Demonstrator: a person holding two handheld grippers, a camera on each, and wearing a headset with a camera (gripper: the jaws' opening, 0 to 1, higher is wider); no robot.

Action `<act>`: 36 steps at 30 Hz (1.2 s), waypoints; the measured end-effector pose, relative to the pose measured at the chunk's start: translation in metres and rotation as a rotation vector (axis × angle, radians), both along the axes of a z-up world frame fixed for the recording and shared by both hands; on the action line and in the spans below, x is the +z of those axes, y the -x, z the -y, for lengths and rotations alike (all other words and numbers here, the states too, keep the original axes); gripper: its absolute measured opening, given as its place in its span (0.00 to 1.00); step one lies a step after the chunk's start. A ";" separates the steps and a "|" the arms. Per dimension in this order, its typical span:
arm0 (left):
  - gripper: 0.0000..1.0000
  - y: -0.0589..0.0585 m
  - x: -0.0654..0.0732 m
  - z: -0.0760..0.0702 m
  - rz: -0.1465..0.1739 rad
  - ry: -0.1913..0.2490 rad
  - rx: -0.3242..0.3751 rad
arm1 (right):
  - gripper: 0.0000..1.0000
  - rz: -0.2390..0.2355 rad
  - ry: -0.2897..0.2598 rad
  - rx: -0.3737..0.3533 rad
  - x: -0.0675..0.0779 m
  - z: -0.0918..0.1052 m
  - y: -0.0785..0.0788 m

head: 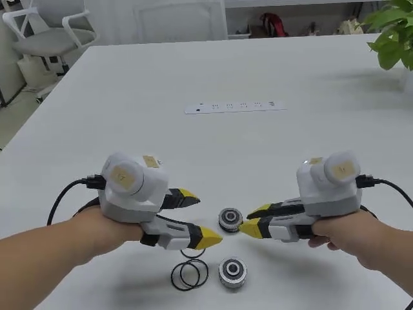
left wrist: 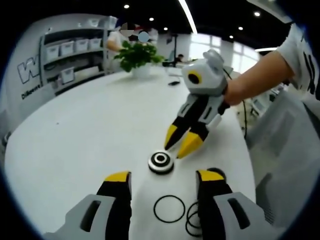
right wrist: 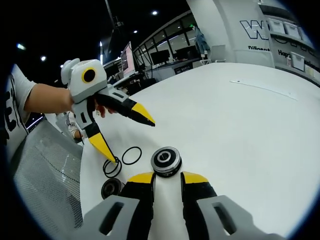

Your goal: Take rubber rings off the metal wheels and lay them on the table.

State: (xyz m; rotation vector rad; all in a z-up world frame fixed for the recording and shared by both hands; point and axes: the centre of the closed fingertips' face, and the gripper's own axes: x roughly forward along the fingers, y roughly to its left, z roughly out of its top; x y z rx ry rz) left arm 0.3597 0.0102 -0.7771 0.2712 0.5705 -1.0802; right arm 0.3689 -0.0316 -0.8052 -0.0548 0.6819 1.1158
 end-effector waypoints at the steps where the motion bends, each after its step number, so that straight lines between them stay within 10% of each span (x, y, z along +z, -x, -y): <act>1: 0.52 0.000 -0.001 0.002 -0.001 -0.001 -0.003 | 0.17 0.006 0.004 0.001 -0.001 0.000 0.000; 36: 0.20 -0.015 -0.018 0.033 -0.010 0.005 0.031 | 0.05 0.036 -0.014 -0.010 -0.008 -0.002 -0.005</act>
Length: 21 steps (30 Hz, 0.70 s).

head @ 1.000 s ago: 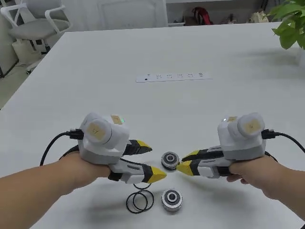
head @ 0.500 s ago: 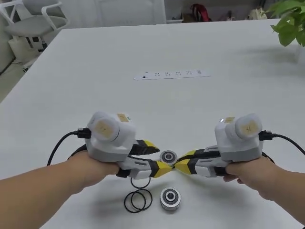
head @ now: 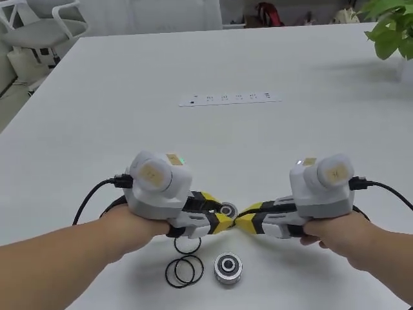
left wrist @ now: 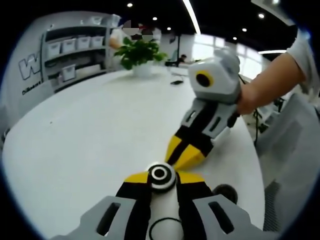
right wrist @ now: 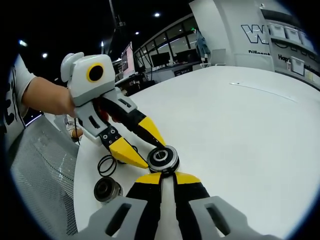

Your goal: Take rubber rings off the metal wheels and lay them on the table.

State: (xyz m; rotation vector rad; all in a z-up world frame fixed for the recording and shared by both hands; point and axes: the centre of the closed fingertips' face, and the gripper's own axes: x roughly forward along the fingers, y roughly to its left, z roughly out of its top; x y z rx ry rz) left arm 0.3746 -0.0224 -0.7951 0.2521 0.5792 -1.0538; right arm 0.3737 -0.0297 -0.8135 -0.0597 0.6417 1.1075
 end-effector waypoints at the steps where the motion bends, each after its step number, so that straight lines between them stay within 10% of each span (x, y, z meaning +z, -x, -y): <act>1: 0.19 -0.001 0.000 0.000 0.003 -0.004 0.004 | 0.05 0.000 -0.001 0.000 0.000 0.000 0.000; 21: 0.13 -0.006 -0.002 -0.002 0.049 -0.043 0.036 | 0.00 -0.117 -0.083 -0.106 -0.001 0.002 -0.004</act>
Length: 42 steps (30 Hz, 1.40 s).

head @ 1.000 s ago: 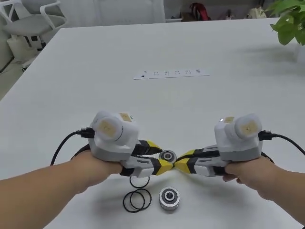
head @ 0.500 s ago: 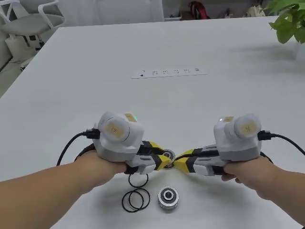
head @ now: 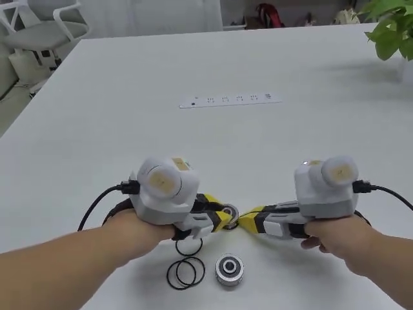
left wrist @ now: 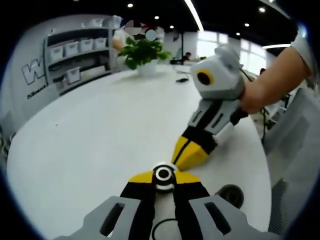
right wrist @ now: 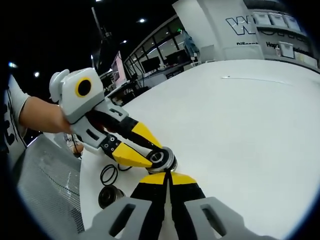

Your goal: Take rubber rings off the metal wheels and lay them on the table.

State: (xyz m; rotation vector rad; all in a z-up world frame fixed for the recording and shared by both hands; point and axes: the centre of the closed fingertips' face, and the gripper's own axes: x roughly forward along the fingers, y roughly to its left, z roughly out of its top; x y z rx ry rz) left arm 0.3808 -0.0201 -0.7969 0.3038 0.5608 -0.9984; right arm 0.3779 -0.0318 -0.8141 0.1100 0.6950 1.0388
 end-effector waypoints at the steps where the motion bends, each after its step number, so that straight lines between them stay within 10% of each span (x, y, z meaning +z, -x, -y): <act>1: 0.13 0.000 0.000 0.000 0.003 -0.003 -0.001 | 0.00 -0.011 -0.011 -0.010 0.000 0.001 0.000; 25: 0.12 0.002 -0.001 0.000 0.005 -0.033 0.014 | 0.00 -0.213 -0.225 -0.157 0.018 0.000 0.003; 42: 0.12 0.003 -0.001 0.002 0.006 -0.065 0.006 | 0.00 -0.206 -0.217 -0.095 0.026 -0.008 0.010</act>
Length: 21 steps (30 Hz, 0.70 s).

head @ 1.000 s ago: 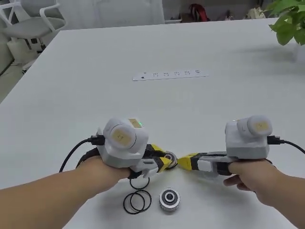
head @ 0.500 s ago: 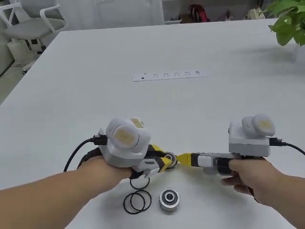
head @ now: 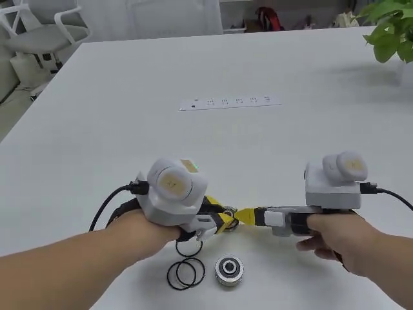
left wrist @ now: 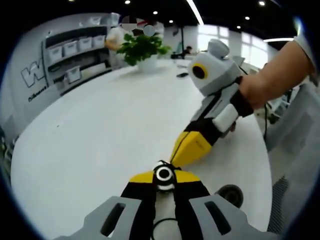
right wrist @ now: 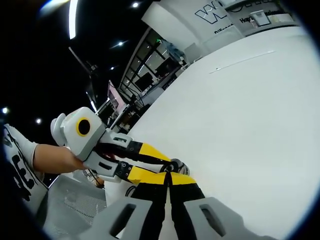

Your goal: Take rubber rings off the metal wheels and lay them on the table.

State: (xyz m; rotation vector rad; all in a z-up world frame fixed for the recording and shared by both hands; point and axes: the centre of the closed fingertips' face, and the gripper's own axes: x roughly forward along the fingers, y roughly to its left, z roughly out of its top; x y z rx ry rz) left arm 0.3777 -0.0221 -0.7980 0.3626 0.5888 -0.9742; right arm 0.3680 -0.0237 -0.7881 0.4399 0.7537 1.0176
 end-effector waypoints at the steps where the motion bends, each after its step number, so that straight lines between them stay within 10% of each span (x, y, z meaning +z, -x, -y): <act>1: 0.12 0.000 0.000 0.000 0.000 -0.002 -0.001 | 0.00 0.000 -0.003 0.002 0.001 0.000 0.000; 21: 0.12 0.000 0.000 0.000 -0.001 -0.003 -0.008 | 0.00 -0.036 -0.083 0.048 0.009 -0.004 0.006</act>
